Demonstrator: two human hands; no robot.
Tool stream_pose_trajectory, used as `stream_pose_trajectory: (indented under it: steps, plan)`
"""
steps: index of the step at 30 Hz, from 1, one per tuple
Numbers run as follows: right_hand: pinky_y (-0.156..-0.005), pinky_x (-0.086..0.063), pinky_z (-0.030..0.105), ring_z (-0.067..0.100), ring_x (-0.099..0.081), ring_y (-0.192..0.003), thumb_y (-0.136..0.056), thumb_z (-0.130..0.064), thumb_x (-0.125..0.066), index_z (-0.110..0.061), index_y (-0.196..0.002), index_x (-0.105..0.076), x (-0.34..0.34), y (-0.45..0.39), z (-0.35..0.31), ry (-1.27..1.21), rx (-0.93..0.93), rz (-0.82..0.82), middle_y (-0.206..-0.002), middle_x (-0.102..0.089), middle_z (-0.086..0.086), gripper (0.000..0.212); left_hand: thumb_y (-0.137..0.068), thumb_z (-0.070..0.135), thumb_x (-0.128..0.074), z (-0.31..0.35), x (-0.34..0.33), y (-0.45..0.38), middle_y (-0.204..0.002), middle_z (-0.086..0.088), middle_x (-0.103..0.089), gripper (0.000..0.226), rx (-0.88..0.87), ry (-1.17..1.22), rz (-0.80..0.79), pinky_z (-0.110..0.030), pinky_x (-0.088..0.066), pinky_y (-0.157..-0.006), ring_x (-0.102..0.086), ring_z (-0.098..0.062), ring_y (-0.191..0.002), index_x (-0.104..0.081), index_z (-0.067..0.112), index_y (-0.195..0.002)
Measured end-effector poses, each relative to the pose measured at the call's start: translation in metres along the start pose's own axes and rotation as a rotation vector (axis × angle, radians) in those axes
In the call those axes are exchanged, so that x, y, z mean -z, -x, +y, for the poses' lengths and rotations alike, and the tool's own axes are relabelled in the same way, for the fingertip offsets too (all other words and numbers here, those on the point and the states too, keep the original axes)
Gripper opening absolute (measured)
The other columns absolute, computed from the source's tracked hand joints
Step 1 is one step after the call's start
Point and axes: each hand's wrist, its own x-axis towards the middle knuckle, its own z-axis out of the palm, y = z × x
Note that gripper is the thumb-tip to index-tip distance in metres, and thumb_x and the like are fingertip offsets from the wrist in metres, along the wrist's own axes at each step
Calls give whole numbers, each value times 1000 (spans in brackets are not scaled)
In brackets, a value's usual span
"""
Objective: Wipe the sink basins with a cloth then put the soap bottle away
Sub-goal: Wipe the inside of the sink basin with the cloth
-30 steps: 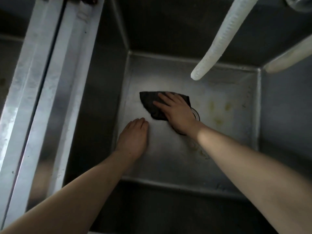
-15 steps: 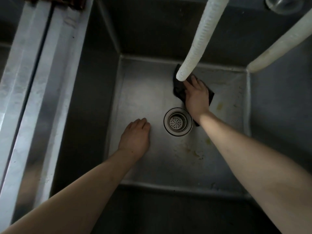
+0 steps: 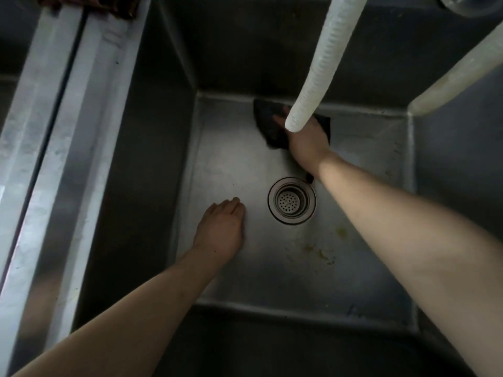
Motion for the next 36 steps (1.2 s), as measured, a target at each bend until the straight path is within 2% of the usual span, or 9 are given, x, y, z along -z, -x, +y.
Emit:
stream_pose_trajectory:
  steps: [3, 6, 11, 16, 21, 25, 28, 31, 36]
  plan:
    - [-124, -30, 45, 34, -39, -149, -108, -15, -44, -21, -154, -46, 2, -4, 35, 91, -73, 69, -160, -43, 12, 47, -88, 13, -35, 1, -1, 2, -161, -12, -37, 63, 4, 12, 8, -44, -25, -122, -42, -32, -142, -43, 6, -150]
    - [-126, -27, 43, 31, -33, -152, -104, -16, -41, -29, -157, -38, -6, 2, 61, 84, -187, 65, -166, -35, 10, 55, -94, 10, -42, 4, 2, 3, -165, -7, -28, 61, 11, 0, 12, -40, -16, -123, -33, -27, -148, -35, 10, -154]
    - [-124, -27, 40, 33, -32, -152, -106, -14, -39, -25, -160, -34, 0, 33, 57, 149, -326, 84, -166, -32, 13, 56, -94, 10, -42, 4, 5, 1, -165, -6, -27, 62, 14, -6, 17, -39, -14, -123, -32, -25, -148, -33, 11, -155]
    - [-126, -24, 39, 33, -33, -152, -105, -10, -41, -26, -158, -41, -9, 76, 60, 114, -264, 30, -166, -34, 10, 55, -95, 9, -40, 7, 4, 2, -166, -7, -25, 60, 7, -9, -4, -41, -15, -124, -29, -26, -149, -33, 10, -154]
    - [-119, -38, 51, 38, -50, -141, -94, 3, -62, -18, -143, -61, -27, 151, 60, 88, -84, 69, -152, -54, 13, 54, -91, 10, -44, 9, 9, 3, -162, -11, -31, 59, -3, -35, -26, -43, -20, -121, -35, -30, -144, -40, 7, -150]
    - [-122, -33, 52, 38, -46, -144, -95, 4, -58, -18, -145, -59, -31, 138, 76, 34, -57, 53, -153, -53, 13, 54, -90, 9, -44, 8, 8, 3, -161, -12, -32, 60, -15, -32, -29, -44, -24, -120, -36, -31, -143, -41, 6, -149]
    - [-125, -25, 50, 42, -40, -147, -102, -4, -51, -16, -149, -53, -26, 106, 78, -9, -148, 61, -156, -47, 19, 49, -93, 7, -43, 4, 3, 4, -166, -11, -24, 62, -11, -8, -46, -45, -19, -124, -27, -31, -150, -34, 6, -154]
    - [-126, -25, 50, 39, -40, -147, -105, -12, -48, -16, -150, -53, -29, 93, 75, -79, -213, 88, -157, -45, 21, 45, -95, 8, -40, 2, -2, 5, -168, -10, -15, 61, -8, -11, -66, -44, -16, -125, -19, -31, -154, -30, 7, -156]
    - [-125, -27, 52, 35, -42, -147, -102, -1, -54, -16, -148, -56, -37, 156, 68, -97, -51, 27, -157, -48, 15, 48, -95, 8, -41, 5, 1, 13, -167, -10, -20, 59, 16, -7, -81, -41, -17, -125, -21, -31, -152, -35, 8, -154]
